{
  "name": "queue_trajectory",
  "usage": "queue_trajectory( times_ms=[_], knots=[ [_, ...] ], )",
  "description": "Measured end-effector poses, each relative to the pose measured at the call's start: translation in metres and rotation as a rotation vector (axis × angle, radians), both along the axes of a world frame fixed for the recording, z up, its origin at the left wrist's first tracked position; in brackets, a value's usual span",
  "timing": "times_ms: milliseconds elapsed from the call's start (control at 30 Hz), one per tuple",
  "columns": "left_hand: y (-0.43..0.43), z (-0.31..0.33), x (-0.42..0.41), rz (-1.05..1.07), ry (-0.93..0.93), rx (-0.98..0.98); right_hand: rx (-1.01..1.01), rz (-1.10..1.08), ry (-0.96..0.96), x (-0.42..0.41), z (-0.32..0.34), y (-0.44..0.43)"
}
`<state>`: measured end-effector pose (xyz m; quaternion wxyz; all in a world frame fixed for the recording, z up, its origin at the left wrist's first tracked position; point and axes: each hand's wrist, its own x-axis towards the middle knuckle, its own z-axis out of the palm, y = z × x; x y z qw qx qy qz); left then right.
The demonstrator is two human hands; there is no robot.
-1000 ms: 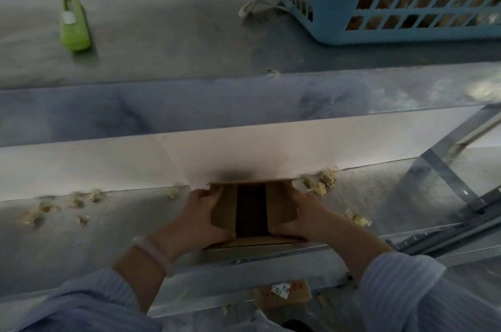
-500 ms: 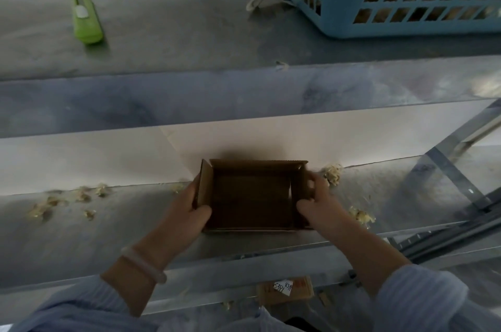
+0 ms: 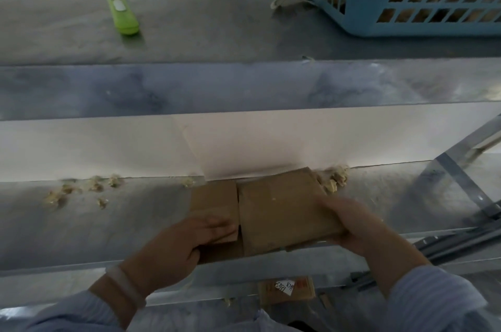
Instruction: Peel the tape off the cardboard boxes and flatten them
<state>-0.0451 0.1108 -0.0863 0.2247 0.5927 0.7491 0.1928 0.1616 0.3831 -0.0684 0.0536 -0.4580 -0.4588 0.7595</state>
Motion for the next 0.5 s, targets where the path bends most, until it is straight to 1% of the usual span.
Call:
queue_trajectory(
  times_ms=[100, 167, 267, 367, 467, 500],
  knots=[
    [-0.003, -0.024, -0.001, -0.057, 0.051, -0.131, 0.185, 0.111, -0.183, 0.005, -0.027, -0.008],
    [-0.001, -0.04, 0.003, 0.003, 0.127, -0.182, 0.365, 0.184, -0.301, 0.005, -0.042, -0.017],
    [0.018, -0.048, 0.013, 0.15, 0.269, -0.179, 0.646, 0.263, -0.425, -0.001, -0.053, -0.026],
    [0.036, -0.059, 0.021, 0.181, 0.358, -0.162, 0.883, 0.35, -0.517, -0.002, -0.052, -0.029],
    [0.04, -0.074, 0.02, 0.194, 0.392, -0.099, 1.244, 0.599, -0.676, -0.007, -0.048, -0.027],
    [0.041, -0.075, 0.02, 0.202, 0.4, -0.093, 1.329, 0.678, -0.654, -0.011, -0.049, -0.028]
  ],
)
